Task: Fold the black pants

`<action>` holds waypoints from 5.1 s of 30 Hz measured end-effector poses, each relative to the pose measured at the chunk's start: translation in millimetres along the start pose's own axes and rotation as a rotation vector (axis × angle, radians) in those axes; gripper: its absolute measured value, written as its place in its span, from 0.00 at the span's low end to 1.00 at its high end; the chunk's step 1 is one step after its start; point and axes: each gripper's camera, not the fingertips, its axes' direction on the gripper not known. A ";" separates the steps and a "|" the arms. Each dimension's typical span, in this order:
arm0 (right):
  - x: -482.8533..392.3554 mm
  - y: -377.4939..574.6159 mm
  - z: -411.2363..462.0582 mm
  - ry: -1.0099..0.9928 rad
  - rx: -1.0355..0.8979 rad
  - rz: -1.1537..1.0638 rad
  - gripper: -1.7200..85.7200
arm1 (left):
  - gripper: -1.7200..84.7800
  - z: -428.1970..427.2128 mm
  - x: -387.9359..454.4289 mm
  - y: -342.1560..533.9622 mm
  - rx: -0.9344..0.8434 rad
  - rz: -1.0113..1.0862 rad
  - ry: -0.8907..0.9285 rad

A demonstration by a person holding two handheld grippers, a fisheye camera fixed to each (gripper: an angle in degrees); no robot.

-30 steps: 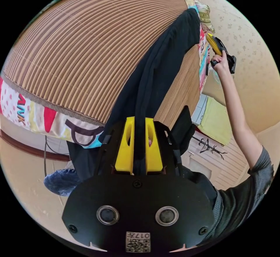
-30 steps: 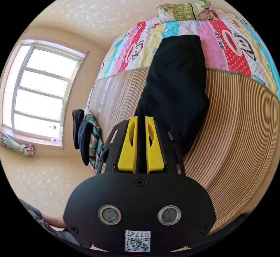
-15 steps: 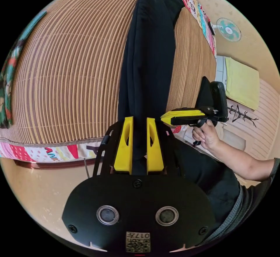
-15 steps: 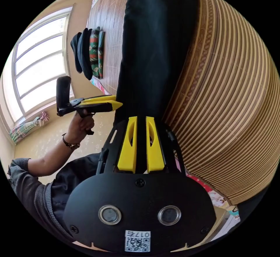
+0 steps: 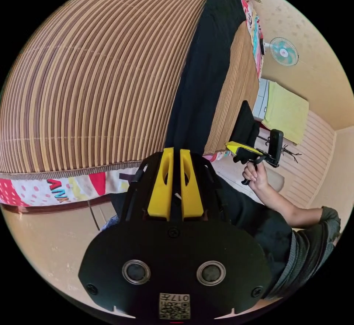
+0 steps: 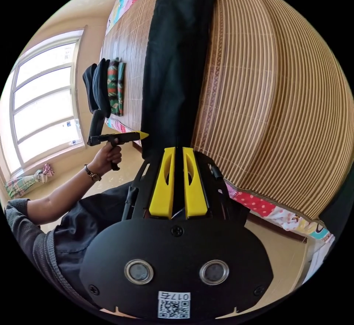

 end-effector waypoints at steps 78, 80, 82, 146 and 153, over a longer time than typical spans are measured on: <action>136.1 4.7 -53.8 -0.250 -0.007 0.261 0.22 | 0.14 -6.3 108.2 -69.1 0.039 0.278 0.012; 138.8 10.6 -26.6 -0.261 -0.104 0.263 0.24 | 0.15 14.8 126.5 -87.3 0.000 0.296 -0.063; 141.3 10.8 7.8 -0.262 -0.215 0.280 0.25 | 0.13 25.3 134.3 -104.1 -0.012 0.271 -0.118; 67.1 -127.4 -74.8 -0.131 0.110 0.002 0.28 | 0.28 -34.7 59.0 -149.7 0.121 0.141 0.081; 79.3 -121.8 -50.5 -0.224 0.133 0.025 0.30 | 0.26 -31.7 27.9 -170.6 0.001 0.085 0.281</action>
